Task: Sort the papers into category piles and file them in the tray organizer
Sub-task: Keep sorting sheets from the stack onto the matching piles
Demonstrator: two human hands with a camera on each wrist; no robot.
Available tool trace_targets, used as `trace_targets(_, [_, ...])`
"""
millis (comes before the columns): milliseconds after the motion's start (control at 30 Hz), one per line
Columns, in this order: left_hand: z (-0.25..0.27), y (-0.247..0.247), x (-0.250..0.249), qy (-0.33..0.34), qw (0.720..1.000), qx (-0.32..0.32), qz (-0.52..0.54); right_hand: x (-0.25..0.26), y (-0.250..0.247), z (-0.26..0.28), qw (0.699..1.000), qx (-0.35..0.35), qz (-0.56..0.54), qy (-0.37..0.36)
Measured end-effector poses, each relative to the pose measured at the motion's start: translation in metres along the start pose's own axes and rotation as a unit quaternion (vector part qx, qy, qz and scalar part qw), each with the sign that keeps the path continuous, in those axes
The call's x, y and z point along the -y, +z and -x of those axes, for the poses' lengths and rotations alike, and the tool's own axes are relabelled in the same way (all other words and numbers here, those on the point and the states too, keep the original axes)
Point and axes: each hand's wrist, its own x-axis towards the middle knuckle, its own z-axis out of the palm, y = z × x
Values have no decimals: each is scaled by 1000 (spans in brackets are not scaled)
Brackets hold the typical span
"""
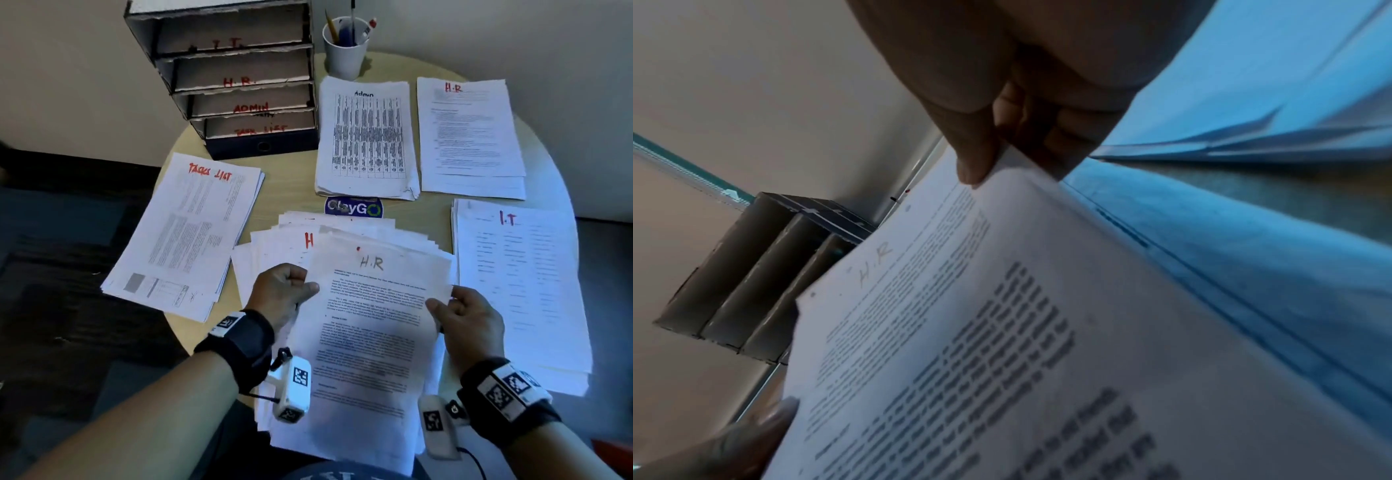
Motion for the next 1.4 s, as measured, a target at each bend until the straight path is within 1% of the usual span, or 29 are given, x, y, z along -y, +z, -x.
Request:
trace_targets(67, [-4, -5, 0, -11, 1000, -11, 6, 10, 1, 1, 1000, 10, -6, -17])
trace_targets(233, [-7, -14, 11, -2, 1000, -25, -9, 30, 8, 7, 998, 32, -19, -53])
trace_targets(333, [-5, -16, 12, 32, 997, -26, -58, 40, 10, 5, 994, 75, -7, -81])
trace_targets(400, [-4, -18, 4, 55, 993, -17, -105, 44, 10, 0, 991, 105, -23, -82])
trace_targets(467, [-5, -19, -12, 89, 988, 0, -123, 45, 10, -4, 988, 125, -32, -86])
trace_targets(500, [-7, -19, -21, 108, 984, 11, -142, 44, 9, -5, 986, 134, -36, -88])
trace_targets(533, [-12, -20, -30, 126, 975, 24, -183, 44, 8, -6, 985, 143, -46, -88])
trace_targets(600, [-21, -20, -43, 148, 947, 59, -280, 43, 7, -6, 982, 155, -71, -82])
trace_targets(633, [-24, -21, -47, 154, 937, 73, -304, 42, 6, -7, 981, 158, -78, -78])
trace_targets(733, [-27, -22, -53, 163, 937, 79, -298, 40, 4, -9, 980, 159, -95, -65])
trace_targets(833, [-26, -21, -50, 171, 929, 89, -315, 39, 4, -11, 979, 164, -107, -58])
trace_targets(900, [-24, -20, -46, 170, 929, 100, -314, 39, 5, -10, 977, 167, -118, -52])
trace_targets(1000, [-24, -20, -43, 163, 932, 98, -310, 39, 6, -9, 974, 171, -141, -44])
trace_targets(1133, [-27, -17, -42, 162, 928, 106, -317, 36, 7, -12, 977, 156, -136, -48])
trace_targets(1200, [-26, -16, -39, 171, 933, 112, -295, 33, 7, -14, 984, 133, -87, -75])
trace_targets(1267, [-21, -17, -35, 172, 941, 118, -267, 32, 6, -13, 983, 114, -5, -141])
trace_targets(1333, [-18, -18, -28, 179, 943, 121, -255, 29, 5, -13, 965, 99, 62, -234])
trace_targets(1400, [-15, -17, -22, 191, 941, 114, -254, 27, 7, -13, 943, 90, 117, -297])
